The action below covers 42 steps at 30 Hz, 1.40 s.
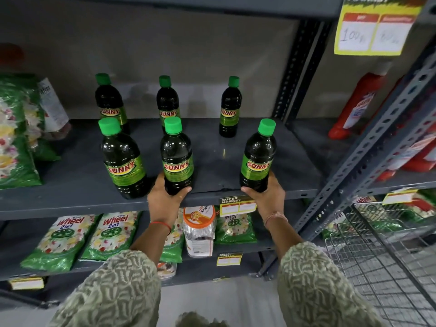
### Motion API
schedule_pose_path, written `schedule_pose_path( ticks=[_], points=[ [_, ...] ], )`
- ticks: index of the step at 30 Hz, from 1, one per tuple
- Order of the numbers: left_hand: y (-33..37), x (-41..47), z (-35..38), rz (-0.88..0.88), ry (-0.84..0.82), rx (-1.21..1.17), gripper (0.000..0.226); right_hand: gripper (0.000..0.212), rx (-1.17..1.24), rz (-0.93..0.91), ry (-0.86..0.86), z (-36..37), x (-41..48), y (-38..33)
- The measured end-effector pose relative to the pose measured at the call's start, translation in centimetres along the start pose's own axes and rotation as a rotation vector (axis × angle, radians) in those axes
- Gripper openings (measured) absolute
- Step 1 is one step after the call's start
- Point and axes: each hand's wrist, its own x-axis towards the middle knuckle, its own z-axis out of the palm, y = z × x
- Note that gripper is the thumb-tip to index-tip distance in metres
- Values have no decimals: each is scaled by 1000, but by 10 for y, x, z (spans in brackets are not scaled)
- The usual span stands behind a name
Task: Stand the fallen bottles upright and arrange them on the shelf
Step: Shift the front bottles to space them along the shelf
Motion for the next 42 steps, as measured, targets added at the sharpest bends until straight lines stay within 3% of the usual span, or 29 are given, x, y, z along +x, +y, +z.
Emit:
schedule_pose_path(
  ticks=[4,6,9,10,12,15,18,23,34,42],
  points=[
    [-2,-1,-3,-24,-49,-23,69,93,41,32,-27,2,-4,-1],
    [-2,-9,-9,-36,-36,-45,71,105,120,75,52,5,-20,-6],
    [-11,-26,-27,-23,146,17,66,79,15,-104,307,19,-61,-17],
    [-14,-31,-33,-13,220,51,67,73,-2,-161,315,25,-71,-22],
    [-18,-33,-45,-29,353,79,75,69,28,-207,83,41,-79,-40],
    [-23,-11,-61,-102,384,69,93,91,110,-138,-347,72,-63,-69],
    [-34,12,-71,-100,268,75,88,102,166,16,-462,100,-39,-87],
    [-39,20,-82,-85,234,135,58,66,82,-3,-394,117,-35,-93],
    [-65,50,-145,-147,289,113,57,62,50,-39,-332,128,-46,-101],
    [-76,51,-153,-123,238,125,64,60,19,-22,-331,126,-48,-104]
  ],
)
